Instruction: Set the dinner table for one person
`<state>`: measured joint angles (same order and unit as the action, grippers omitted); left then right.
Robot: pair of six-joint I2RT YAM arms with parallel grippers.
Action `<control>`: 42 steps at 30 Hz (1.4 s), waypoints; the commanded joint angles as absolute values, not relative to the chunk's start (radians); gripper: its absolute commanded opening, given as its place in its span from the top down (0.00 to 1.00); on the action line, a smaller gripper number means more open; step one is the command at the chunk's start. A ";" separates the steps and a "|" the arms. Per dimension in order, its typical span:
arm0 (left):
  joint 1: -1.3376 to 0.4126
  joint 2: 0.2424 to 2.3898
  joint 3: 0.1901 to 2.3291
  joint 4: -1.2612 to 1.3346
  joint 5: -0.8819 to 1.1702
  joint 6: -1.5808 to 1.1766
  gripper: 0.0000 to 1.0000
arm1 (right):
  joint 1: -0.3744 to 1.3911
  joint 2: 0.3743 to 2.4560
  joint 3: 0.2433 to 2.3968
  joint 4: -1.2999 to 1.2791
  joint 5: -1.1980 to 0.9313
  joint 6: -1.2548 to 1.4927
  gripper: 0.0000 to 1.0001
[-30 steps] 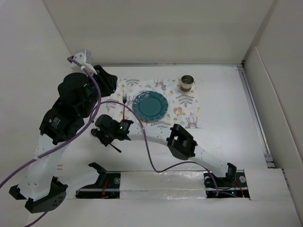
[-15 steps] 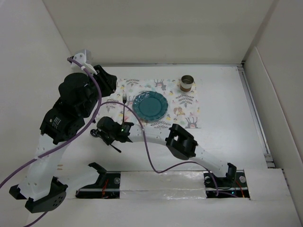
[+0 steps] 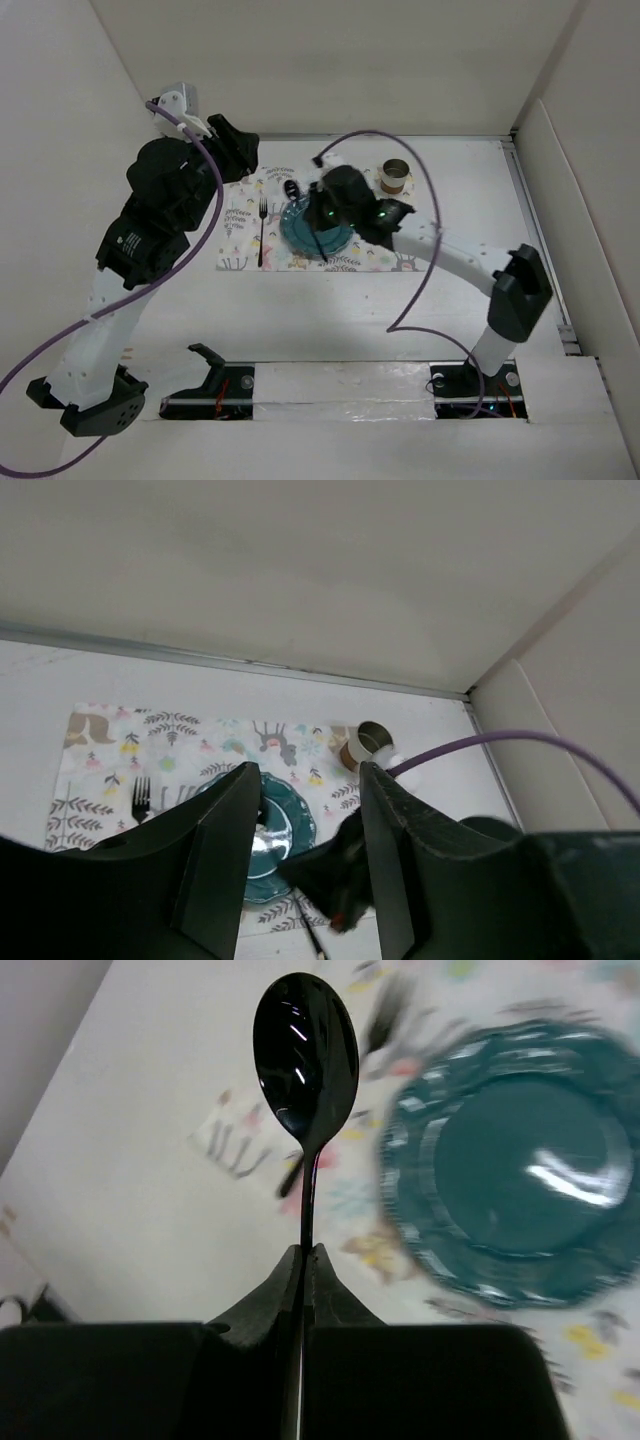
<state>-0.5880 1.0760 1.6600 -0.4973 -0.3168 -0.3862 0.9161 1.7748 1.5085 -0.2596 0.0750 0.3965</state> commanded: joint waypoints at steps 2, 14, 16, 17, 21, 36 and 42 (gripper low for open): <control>-0.592 1.135 1.617 -0.376 -0.212 -0.374 0.57 | 0.755 1.607 1.273 -0.242 0.129 0.434 1.00; -0.592 1.178 1.382 -0.268 -0.123 -0.462 0.55 | 0.411 1.756 1.301 -0.275 0.064 0.331 1.00; -0.592 1.175 1.371 -0.265 -0.124 -0.463 0.55 | 0.402 1.802 1.342 -0.279 0.069 0.327 1.00; -0.592 1.175 1.367 -0.267 -0.126 -0.462 0.55 | 0.402 1.815 1.354 -0.287 0.069 0.328 1.00; -0.592 1.163 1.338 -0.268 -0.132 -0.460 0.55 | 0.413 1.879 1.371 -0.279 0.098 0.386 1.00; -0.592 1.152 1.286 -0.273 -0.146 -0.449 0.55 | 0.440 1.942 1.325 -0.256 0.152 0.491 0.98; -0.592 1.150 1.293 -0.282 -0.149 -0.451 0.53 | 0.449 1.884 1.315 -0.284 0.183 0.483 0.53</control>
